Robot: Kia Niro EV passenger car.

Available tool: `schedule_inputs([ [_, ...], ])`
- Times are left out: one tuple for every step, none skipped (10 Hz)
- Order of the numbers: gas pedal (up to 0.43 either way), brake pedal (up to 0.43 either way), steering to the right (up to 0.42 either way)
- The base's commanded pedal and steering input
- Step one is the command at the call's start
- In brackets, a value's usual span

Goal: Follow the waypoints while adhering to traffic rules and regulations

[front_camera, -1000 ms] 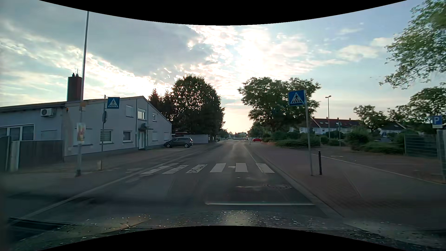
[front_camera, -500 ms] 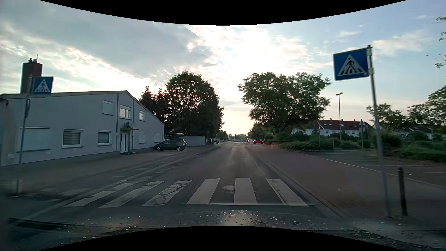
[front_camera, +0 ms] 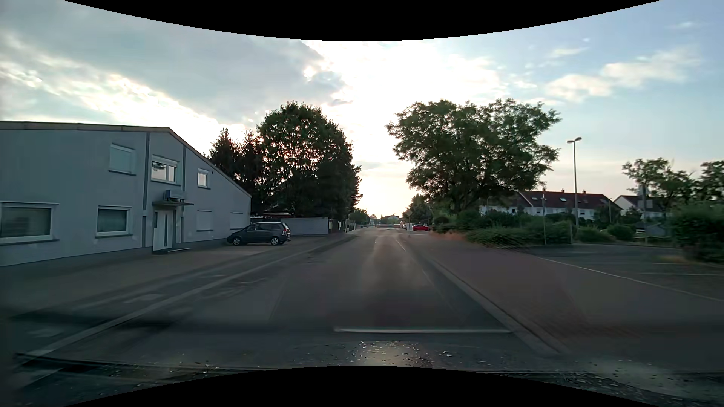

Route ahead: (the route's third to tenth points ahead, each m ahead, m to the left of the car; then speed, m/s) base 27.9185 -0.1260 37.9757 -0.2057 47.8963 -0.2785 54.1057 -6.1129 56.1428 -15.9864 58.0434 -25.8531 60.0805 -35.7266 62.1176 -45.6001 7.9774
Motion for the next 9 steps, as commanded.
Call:
schedule_inputs([
  [0.000, 0.000, -0.002],
  [0.000, 0.000, -0.002],
  [0.000, 0.000, -0.002],
  [0.000, 0.000, -0.002],
  [0.000, 0.000, -0.003],
  [0.000, 0.000, -0.003],
  [0.000, 0.000, -0.004],
  [0.000, 0.000, -0.005],
  [0.000, 0.000, -0.006],
])
